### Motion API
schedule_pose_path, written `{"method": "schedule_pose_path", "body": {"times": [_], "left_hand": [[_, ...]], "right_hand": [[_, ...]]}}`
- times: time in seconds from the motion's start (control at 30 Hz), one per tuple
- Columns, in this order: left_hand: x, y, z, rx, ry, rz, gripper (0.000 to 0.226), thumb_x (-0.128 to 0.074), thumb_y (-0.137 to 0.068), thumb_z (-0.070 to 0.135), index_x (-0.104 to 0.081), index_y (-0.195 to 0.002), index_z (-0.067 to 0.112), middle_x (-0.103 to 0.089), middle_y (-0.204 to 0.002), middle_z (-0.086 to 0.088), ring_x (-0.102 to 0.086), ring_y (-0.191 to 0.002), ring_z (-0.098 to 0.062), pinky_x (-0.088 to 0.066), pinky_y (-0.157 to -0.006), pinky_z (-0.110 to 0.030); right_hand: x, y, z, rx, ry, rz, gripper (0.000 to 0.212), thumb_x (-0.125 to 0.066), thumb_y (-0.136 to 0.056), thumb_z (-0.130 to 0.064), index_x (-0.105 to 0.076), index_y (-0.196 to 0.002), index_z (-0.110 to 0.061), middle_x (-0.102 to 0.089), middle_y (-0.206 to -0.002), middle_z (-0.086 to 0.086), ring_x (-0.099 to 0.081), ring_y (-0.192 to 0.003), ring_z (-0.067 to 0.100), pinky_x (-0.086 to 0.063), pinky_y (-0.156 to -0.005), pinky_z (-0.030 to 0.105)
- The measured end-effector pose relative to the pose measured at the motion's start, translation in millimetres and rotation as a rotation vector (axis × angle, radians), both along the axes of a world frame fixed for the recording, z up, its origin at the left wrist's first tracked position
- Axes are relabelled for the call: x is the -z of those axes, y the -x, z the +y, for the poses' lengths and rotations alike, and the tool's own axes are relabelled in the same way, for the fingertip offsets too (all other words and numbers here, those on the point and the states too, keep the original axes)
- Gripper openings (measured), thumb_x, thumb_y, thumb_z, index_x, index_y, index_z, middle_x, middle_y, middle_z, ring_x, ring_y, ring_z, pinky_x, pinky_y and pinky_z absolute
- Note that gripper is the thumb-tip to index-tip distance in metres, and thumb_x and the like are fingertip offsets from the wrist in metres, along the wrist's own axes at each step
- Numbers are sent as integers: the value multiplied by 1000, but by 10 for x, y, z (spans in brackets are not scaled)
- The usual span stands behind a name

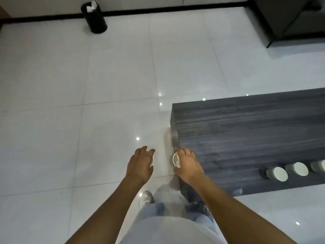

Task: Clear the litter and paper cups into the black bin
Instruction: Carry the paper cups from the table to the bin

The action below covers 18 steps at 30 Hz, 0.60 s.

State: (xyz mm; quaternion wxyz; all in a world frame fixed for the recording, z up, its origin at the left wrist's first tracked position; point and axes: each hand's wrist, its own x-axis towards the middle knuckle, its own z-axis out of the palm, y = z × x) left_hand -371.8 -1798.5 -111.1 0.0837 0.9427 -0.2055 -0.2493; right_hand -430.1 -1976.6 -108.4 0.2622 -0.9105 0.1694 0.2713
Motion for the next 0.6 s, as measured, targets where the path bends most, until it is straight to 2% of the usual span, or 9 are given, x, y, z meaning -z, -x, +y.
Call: {"method": "schedule_pose_path", "body": {"times": [0.3,0.43,0.6], "left_hand": [[-464,-952,1401,-118,-2,30,58,-59,-88,25,-36,-140,23,-31,-147,-1,-30,-134,-23,-42,-98,-34],[-536,-1409,1605,-201,33,35,56,-60,-87,25,-38,-138,24,-36,-141,1,-32,-130,-20,-46,-92,-34],[-503,-2182,1527,-248,43,23,52,-60,-87,25,-41,-135,24,-40,-137,2,-36,-126,-19,-45,-86,-32]], "right_hand": [[-300,-1198,1282,-200,-16,-150,74,-63,-87,-27,-24,-150,-24,-25,-153,1,-31,-136,26,-39,-106,39],[-365,-1767,1396,-325,21,-191,74,-61,-88,-27,-23,-150,-24,-24,-154,2,-32,-135,25,-40,-103,39],[-303,-2596,1236,-344,22,-176,74,-62,-88,-26,-22,-151,-22,-23,-154,4,-30,-136,26,-40,-103,37]]}}
